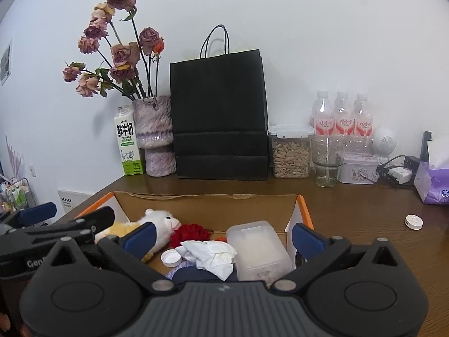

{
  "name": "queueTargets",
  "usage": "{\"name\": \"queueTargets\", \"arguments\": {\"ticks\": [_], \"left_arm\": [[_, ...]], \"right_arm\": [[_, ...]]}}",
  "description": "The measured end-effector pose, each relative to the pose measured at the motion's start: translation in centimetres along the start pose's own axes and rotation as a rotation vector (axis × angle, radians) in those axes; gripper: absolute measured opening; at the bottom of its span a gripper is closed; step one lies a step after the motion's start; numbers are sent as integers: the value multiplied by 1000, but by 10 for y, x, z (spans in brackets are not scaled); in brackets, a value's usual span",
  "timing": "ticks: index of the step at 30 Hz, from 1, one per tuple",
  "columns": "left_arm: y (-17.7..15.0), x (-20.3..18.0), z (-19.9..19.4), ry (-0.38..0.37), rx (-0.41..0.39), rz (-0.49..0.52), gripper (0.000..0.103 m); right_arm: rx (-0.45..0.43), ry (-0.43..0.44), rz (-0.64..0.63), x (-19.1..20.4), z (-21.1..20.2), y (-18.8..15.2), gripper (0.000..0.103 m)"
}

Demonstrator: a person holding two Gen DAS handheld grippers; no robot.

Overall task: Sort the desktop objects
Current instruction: 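Open both tools to drop the tissue and cable into the box, then move both open tools back out of the box toward the table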

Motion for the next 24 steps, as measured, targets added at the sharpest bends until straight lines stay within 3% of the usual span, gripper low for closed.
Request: {"name": "queueTargets", "arguments": {"ticks": [13,24], "left_arm": [[-4,1,-1,0,13,-6,103],[12,-3,-28,-22,-24,4,103]], "right_arm": [[-5,0,-10,3,-4,0,103],[-50,20,-18,9,-36,15,103]]}}
Point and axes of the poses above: each gripper's, at about its wrist camera, not at the fingertips, and z roughly the way its jaws point, x to its left, y to its top, the point moved 9 cm from there along z, roughly the way its jaws point, and after that the axes turned 8 degrees about -z, right-handed, at the moved point
